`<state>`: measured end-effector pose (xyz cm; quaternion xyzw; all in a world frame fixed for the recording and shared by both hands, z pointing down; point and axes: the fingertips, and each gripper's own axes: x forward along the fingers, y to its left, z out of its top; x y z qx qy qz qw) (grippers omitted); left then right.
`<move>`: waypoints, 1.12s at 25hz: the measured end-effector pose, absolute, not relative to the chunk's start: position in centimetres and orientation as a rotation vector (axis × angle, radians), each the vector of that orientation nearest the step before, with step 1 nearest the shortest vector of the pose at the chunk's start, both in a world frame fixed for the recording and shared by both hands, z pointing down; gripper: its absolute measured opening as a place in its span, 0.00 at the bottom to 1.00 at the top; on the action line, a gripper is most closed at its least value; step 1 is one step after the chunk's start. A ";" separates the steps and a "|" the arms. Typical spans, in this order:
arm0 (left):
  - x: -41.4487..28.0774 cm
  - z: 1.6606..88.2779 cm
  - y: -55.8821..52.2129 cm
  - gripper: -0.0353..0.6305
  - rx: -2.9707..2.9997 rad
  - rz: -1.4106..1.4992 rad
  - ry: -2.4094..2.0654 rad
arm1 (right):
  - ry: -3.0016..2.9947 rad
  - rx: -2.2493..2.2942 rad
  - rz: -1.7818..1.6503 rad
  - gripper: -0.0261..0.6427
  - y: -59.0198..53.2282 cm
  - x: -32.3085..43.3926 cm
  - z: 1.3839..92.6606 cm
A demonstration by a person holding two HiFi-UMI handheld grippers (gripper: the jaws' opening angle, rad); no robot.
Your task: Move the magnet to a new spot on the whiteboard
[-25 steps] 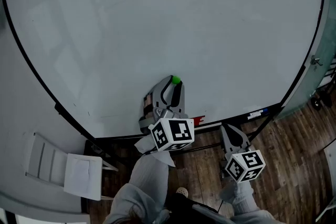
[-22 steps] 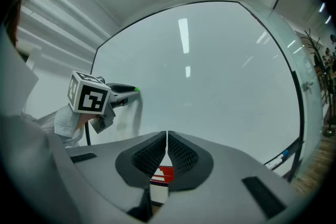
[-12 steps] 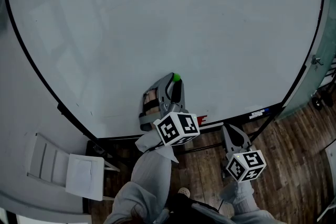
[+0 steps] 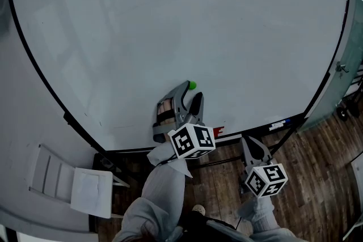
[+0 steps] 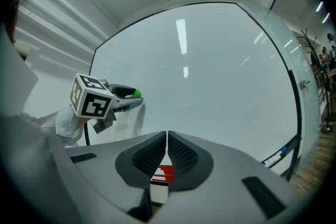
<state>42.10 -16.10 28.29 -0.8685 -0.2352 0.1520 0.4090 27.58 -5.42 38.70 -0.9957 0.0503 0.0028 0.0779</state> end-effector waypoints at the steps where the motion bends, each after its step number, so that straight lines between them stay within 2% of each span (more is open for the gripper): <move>1: 42.0 28.3 -16.1 0.39 -2.191 0.383 -0.601 | 0.151 -2.982 0.007 0.09 -5.5 27.6 38.7; 16: 41.7 28.6 -16.9 0.40 -2.260 0.334 -0.704 | 0.165 -2.990 -0.011 0.09 -5.9 27.3 38.7; 28: 41.7 29.1 -21.5 0.40 -2.371 0.304 -0.678 | 0.273 -3.010 -0.045 0.09 -8.5 28.4 38.8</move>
